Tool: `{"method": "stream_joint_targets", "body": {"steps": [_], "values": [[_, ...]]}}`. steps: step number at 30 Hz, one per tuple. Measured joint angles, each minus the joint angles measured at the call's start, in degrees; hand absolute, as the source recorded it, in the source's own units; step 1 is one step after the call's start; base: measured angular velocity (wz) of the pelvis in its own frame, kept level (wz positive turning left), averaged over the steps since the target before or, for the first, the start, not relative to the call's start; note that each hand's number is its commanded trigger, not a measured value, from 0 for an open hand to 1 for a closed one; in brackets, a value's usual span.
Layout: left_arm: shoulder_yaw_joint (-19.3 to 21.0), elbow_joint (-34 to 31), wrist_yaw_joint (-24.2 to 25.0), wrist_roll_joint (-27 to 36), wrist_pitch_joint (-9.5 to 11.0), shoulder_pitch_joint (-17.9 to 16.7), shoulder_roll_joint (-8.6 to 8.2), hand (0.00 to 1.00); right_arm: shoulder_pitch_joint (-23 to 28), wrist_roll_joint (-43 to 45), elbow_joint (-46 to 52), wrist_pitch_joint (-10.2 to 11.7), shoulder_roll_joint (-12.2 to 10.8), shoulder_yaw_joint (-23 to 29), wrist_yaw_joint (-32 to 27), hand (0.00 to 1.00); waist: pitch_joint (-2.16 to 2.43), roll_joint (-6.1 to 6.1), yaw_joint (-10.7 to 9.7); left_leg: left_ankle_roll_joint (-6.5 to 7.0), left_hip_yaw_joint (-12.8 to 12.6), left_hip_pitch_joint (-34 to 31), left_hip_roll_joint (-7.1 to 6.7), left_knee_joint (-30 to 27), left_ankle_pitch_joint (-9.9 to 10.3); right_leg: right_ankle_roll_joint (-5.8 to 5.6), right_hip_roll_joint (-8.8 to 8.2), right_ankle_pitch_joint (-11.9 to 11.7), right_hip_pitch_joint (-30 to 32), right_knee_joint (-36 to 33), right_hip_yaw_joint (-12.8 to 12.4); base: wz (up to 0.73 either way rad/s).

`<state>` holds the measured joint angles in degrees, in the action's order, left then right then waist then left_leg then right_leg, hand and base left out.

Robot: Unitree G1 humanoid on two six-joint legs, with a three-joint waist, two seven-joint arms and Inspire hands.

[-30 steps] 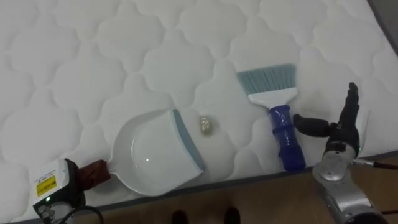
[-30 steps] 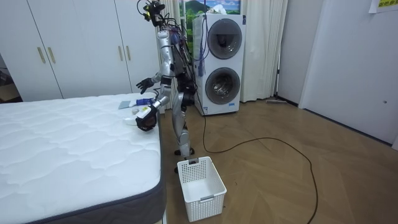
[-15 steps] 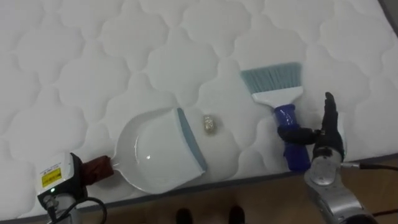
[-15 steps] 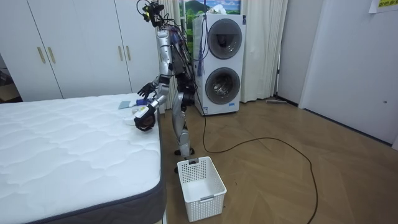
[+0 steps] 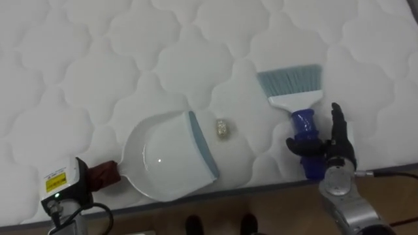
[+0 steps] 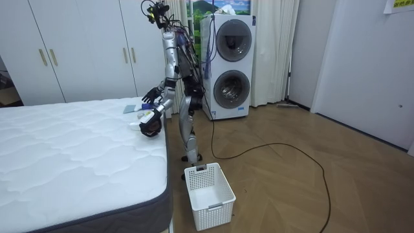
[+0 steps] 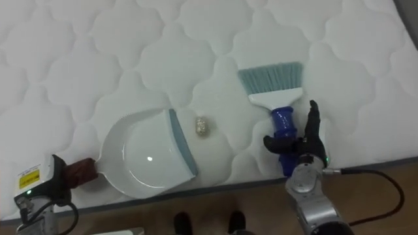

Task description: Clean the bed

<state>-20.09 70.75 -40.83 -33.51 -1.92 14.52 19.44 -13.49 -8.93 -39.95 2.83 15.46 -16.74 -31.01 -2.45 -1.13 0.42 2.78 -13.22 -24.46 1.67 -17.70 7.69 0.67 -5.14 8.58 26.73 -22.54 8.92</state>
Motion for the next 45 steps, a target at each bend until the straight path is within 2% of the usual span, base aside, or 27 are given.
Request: {"method": "stream_joint_targets", "body": {"steps": [3,16,23,24,25,26,31,34,37,39,45], "values": [[-0.23,0.02,0.0,-0.14,-0.16,-0.04,-0.02,1.0,-0.05,-0.11,-0.41,-0.01,-0.04,-0.11,0.12,0.0,-0.12,-0.2,0.0,0.0,0.0,0.0,0.01,0.0,0.0,0.0,-0.01,0.0,0.0,-0.01,0.13,0.0],[-0.1,-0.15,2.54,-3.62,-0.65,0.55,-0.01,1.0,-0.55,3.06,-9.24,-0.43,0.29,-3.36,3.61,0.0,-0.05,-0.27,0.49,0.01,0.09,1.11,-0.13,0.17,0.0,0.11,-0.34,-0.06,-1.29,0.29,1.75,0.0],[0.8,-0.37,2.74,-7.34,-0.69,1.24,-0.03,1.0,-3.59,4.69,-16.41,-0.45,0.4,-3.33,5.91,0.0,0.01,-0.21,1.32,0.01,0.88,0.91,-0.31,0.15,-0.05,0.19,-0.69,-0.11,-1.48,0.35,2.66,0.04],[0.83,-0.36,2.72,-7.72,-0.71,1.33,-0.02,1.0,-3.72,4.71,-17.14,-0.44,0.4,-3.33,6.18,0.08,0.03,-0.18,1.39,0.02,0.99,0.96,-0.34,0.15,-0.05,0.19,-0.74,-0.11,-1.63,0.38,2.84,0.06],[0.83,-0.35,2.72,-7.97,-0.75,1.32,-0.03,1.0,-3.8,4.74,-17.54,-0.38,0.35,-3.34,6.2,0.76,0.04,-0.16,1.42,0.02,1.03,1.02,-0.35,0.15,-0.05,0.19,-0.75,-0.11,-1.7,0.39,2.88,0.04],[0.85,-0.32,2.71,-8.47,-0.82,1.29,-0.03,1.0,-3.93,4.74,-17.94,-0.39,0.32,-3.34,6.25,1.0,0.04,-0.15,1.47,0.02,1.09,1.14,-0.38,0.14,-0.05,0.19,-0.77,-0.11,-1.88,0.39,2.95,0.04],[0.88,-0.28,2.7,-9.25,-1.71,1.21,-0.03,1.0,-5.76,6.12,-21.67,-0.41,0.74,-1.95,5.92,1.0,0.05,-0.14,1.45,0.05,1.45,1.19,-0.32,-0.36,-0.07,0.19,-0.85,-0.11,-2.21,0.09,3.97,0.03],[0.81,-0.51,2.63,-9.22,-2.02,1.03,-0.03,1.0,-7.82,6.89,-24.78,-0.84,1.92,-1.59,6.06,1.0,0.05,-0.12,1.33,0.03,2.12,1.11,-0.3,-0.81,-0.07,0.25,-0.82,-0.07,-2.57,-0.04,5.03,0.1],[0.71,-0.11,2.54,-9.22,-3.21,0.74,-0.03,1.0,-8.68,7.2,-26.41,-2.23,2.58,-1.58,6.16,1.0,0.09,-0.05,1.52,0.0,2.39,1.04,-0.31,-1.06,-0.07,0.45,-0.81,0.05,-2.76,0.01,5.33,0.05],[0.68,0.21,2.52,-9.22,-4.02,0.74,-0.03,1.0,-9.52,7.45,-28.55,-4.11,2.62,-1.8,6.53,1.0,0.08,-0.04,1.51,0.01,2.49,0.92,-0.33,-1.15,-0.07,0.46,-0.82,0.06,-2.76,0.01,5.44,0.02],[0.69,0.23,2.24,-9.16,-4.84,0.94,-0.02,1.0,-8.94,7.89,-29.25,-5.45,2.2,-2.02,7.12,1.0,0.08,-0.04,1.46,0.01,2.66,0.54,-0.38,-1.15,-0.06,0.46,-0.77,0.06,-2.7,0.51,5.61,0.01]]}}
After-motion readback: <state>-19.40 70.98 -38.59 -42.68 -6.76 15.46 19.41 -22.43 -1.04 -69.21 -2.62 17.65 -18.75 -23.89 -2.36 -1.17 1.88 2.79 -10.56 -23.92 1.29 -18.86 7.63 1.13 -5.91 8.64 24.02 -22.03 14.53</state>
